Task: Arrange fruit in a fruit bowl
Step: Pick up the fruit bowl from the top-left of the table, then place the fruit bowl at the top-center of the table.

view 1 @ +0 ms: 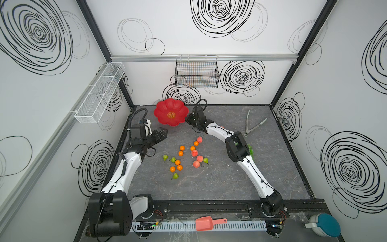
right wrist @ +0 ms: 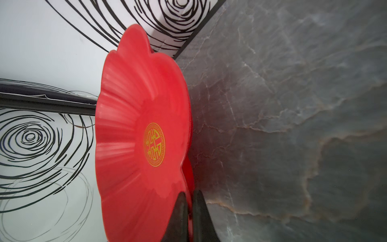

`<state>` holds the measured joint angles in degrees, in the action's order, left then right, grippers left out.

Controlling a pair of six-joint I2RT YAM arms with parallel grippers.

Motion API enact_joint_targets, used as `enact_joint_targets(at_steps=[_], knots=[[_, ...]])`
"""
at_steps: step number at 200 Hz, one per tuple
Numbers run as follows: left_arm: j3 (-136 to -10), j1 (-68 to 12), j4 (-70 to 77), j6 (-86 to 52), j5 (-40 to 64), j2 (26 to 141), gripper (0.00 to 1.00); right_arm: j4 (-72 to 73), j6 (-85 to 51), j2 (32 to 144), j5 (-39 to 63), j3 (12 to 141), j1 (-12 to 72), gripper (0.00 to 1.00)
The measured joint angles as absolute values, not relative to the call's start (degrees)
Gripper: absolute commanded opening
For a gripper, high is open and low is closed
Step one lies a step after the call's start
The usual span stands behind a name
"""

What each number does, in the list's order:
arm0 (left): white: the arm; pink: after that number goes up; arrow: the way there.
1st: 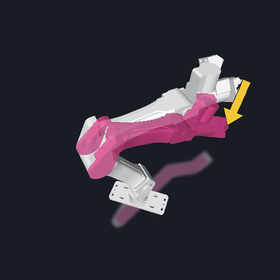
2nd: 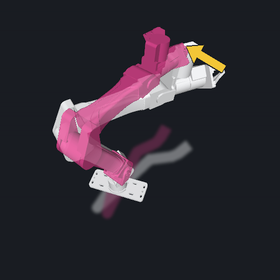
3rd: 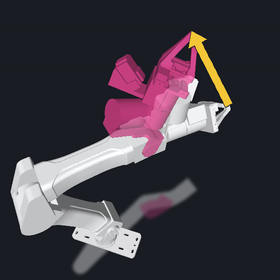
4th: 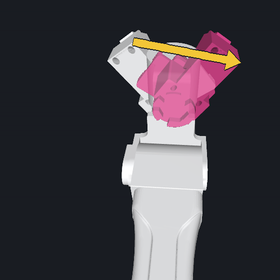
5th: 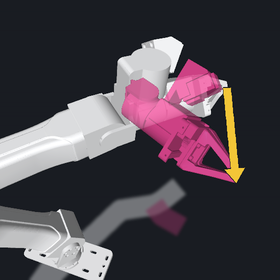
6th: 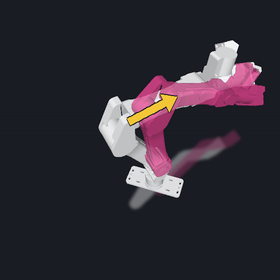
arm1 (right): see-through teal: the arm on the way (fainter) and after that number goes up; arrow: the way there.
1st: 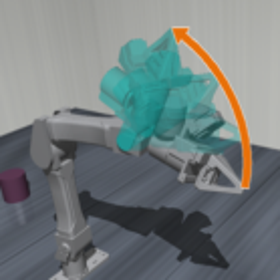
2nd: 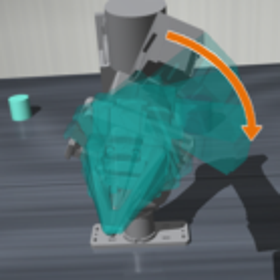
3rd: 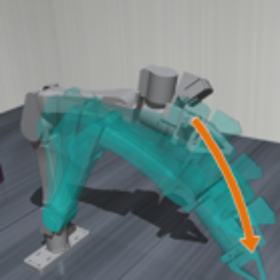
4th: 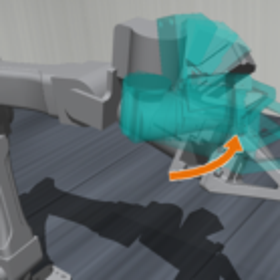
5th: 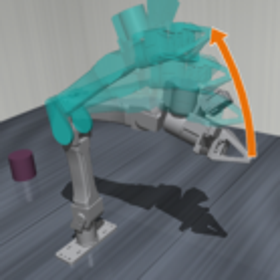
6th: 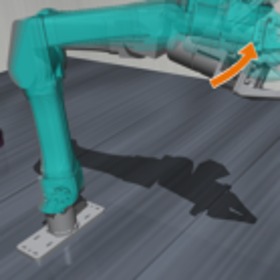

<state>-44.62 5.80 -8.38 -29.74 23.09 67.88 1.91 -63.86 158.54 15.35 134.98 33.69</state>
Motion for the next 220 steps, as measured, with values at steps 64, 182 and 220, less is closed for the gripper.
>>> enact_joint_targets(at_steps=[64, 182, 220], knots=[[-44.45, 5.37, -7.66, -29.85, 22.76, 67.94, 0.96, -0.10, -60.29, 149.73, 16.14, 123.13, 32.01, 0.00], [-44.45, -13.89, -6.94, -28.56, 17.12, 67.92, 0.96, 0.25, -54.96, 124.99, 21.78, 87.72, 22.02, 0.00], [-44.45, -18.68, -7.81, -28.69, 14.00, 67.79, 0.96, 0.25, -52.75, 120.73, 23.29, 81.12, 20.80, 0.00]])
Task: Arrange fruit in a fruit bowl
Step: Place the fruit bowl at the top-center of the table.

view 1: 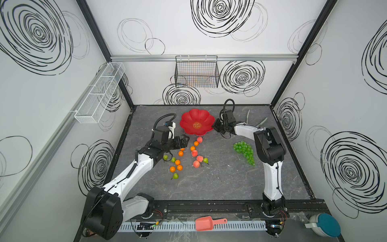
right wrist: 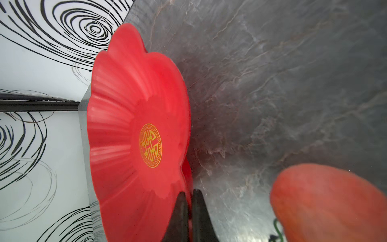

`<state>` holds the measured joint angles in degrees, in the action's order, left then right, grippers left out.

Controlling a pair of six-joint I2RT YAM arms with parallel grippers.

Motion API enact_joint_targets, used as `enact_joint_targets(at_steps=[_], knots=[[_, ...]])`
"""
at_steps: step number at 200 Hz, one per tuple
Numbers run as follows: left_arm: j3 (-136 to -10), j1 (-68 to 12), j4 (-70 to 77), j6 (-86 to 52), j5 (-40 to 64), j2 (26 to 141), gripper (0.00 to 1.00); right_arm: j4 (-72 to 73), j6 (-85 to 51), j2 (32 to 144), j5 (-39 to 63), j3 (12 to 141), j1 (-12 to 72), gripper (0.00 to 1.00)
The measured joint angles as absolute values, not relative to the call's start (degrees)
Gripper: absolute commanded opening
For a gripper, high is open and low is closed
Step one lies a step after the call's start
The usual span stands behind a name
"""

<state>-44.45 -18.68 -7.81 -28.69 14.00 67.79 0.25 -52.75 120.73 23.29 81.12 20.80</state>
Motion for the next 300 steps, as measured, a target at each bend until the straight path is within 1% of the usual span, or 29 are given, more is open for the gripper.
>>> enact_joint_targets(at_steps=[41, 71, 96, 160, 206, 248, 300], knots=[[-44.45, -17.56, -9.85, -30.57, 11.94, 66.94, 0.96, 0.23, -51.11, 116.68, 23.64, 76.01, 20.80, 0.00], [-44.45, -14.92, -10.63, -31.20, 12.93, 66.41, 0.96, 0.25, -49.89, 114.69, 23.53, 73.10, 20.80, 0.00], [-44.40, -14.55, -10.61, -30.79, 14.48, 65.17, 0.96, 0.23, -48.93, 113.16, 23.40, 71.26, 20.71, 0.00], [-44.40, -16.27, -10.61, -28.69, 20.99, 65.08, 0.96, 0.30, -47.51, 107.92, 23.16, 64.69, 20.53, 0.00], [-44.40, -19.07, -10.63, -27.86, 22.04, 65.10, 0.96, 0.25, -47.33, 102.96, 23.09, 59.05, 19.99, 0.00], [-44.69, -19.51, -10.66, -27.83, 22.00, 67.13, 0.96, 0.27, -47.53, 103.20, 23.09, 59.33, 19.31, 0.00], [-46.61, -19.51, -10.72, -27.81, 21.58, 68.90, 0.96, 0.43, -48.05, 107.96, 23.03, 64.42, 19.27, 0.00]])
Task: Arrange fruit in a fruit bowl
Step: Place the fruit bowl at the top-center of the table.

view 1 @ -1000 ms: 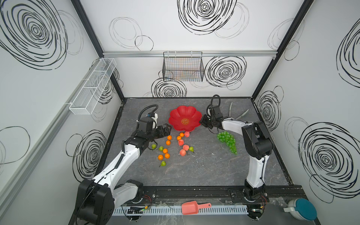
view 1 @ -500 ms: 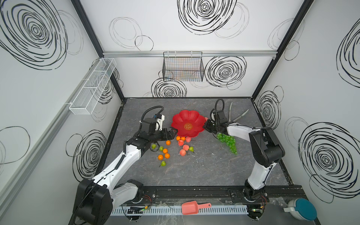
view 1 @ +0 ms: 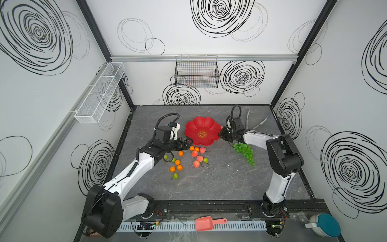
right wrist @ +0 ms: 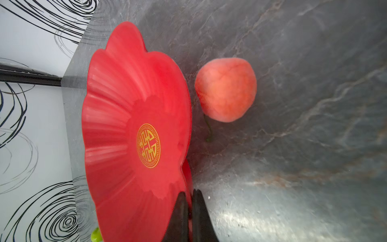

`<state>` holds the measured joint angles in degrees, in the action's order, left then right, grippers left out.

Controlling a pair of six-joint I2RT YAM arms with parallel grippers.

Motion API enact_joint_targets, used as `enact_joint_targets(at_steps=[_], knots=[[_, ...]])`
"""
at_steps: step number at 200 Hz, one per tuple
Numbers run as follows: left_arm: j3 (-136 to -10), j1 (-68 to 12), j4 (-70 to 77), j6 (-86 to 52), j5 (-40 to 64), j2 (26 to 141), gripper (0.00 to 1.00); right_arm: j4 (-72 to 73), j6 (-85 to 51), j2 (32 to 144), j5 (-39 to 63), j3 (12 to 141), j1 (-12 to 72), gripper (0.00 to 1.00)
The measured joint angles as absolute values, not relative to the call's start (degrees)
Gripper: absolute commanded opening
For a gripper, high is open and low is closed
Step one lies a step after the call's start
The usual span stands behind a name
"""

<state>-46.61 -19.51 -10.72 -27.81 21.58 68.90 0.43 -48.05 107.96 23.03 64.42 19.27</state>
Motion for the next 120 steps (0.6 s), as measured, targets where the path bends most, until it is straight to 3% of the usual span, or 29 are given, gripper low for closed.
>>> enact_joint_targets(at_steps=[68, 120], knots=[[-47.18, -19.51, -10.68, -27.66, 20.93, 70.50, 0.96, 0.49, -48.38, 112.57, 22.98, 69.45, 19.27, 0.10], [-47.37, -19.51, -10.70, -26.85, 20.51, 70.85, 0.96, -0.69, -48.07, 112.66, 22.48, 70.04, 19.18, 0.36]])
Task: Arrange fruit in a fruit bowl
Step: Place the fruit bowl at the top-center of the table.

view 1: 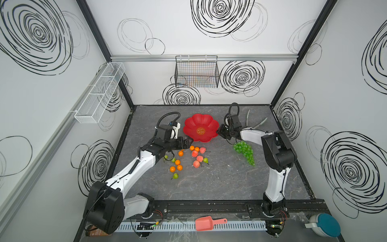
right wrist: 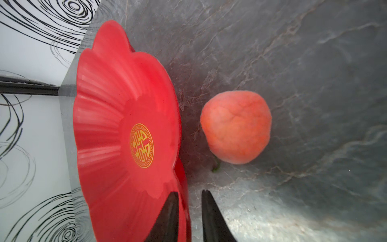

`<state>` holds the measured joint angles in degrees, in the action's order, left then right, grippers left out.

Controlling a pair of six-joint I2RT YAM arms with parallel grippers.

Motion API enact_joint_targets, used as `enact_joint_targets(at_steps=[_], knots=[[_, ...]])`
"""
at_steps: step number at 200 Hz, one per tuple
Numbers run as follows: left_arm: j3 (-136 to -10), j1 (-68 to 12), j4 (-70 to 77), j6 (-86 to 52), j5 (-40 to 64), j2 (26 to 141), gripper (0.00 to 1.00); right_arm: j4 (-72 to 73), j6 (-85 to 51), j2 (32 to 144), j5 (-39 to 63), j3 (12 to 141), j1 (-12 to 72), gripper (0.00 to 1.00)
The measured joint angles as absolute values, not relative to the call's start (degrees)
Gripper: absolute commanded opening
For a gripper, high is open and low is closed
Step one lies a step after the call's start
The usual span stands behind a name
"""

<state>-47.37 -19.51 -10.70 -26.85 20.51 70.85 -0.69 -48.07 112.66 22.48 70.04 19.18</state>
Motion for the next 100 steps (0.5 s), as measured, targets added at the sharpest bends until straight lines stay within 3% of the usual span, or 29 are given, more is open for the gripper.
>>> enact_joint_targets(at_steps=[25, 100], knots=[[-47.37, -19.79, -10.70, -26.76, 20.45, 70.83, 0.96, -1.83, -47.03, 112.09, 21.87, 70.57, 19.05, 0.45], [-47.13, -26.04, -11.88, -27.79, 18.13, 65.34, 0.96, -8.45, -38.50, 97.41, 15.66, 66.30, 18.72, 0.46]])
